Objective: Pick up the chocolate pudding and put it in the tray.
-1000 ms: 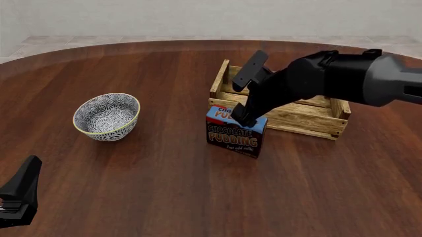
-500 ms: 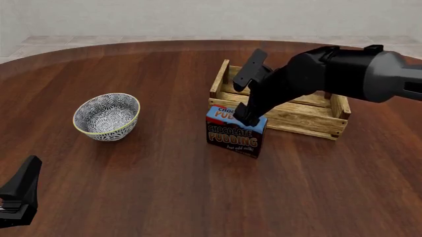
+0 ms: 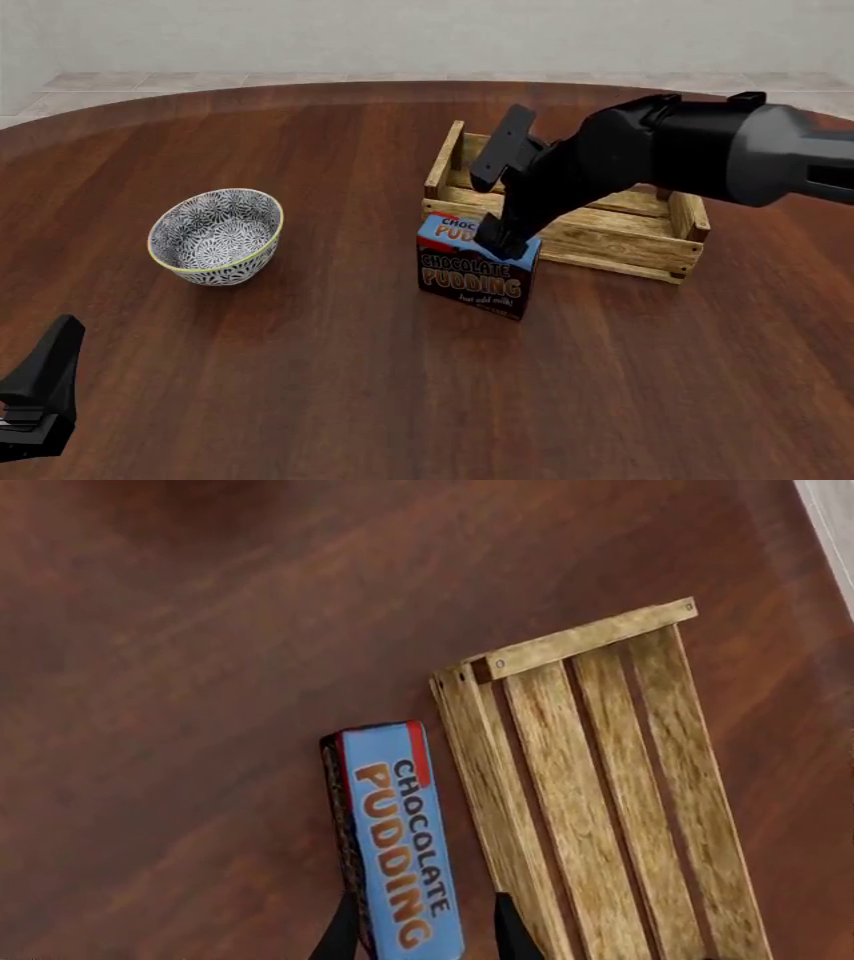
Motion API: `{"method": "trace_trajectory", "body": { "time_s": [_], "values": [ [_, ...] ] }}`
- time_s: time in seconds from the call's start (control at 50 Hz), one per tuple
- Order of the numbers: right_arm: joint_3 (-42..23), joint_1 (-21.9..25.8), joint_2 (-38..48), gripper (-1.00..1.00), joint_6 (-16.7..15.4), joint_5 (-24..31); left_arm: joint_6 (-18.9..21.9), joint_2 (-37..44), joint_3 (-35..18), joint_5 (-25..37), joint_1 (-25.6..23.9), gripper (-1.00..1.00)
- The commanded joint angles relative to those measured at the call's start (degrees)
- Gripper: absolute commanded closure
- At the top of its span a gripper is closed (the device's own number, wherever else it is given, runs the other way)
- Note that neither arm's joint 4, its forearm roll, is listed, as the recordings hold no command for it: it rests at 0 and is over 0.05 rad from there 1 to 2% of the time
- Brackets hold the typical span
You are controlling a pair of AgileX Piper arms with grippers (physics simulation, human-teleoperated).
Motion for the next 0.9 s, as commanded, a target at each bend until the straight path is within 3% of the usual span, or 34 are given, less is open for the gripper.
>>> {"method": "trace_trajectory", "body": {
  "time_s": [0.02,0.9],
  "values": [
    [-0.01,-0.49,0.96,-1.00,-1.12,-0.27,-0.01,0.00,0.00,0.00,0.00,-1.00],
    [1.03,1.04,3.58,-1.00,1.13,-2.73,-0.01,-0.01,0.00,0.00,0.01,-1.00]
  ]
}}
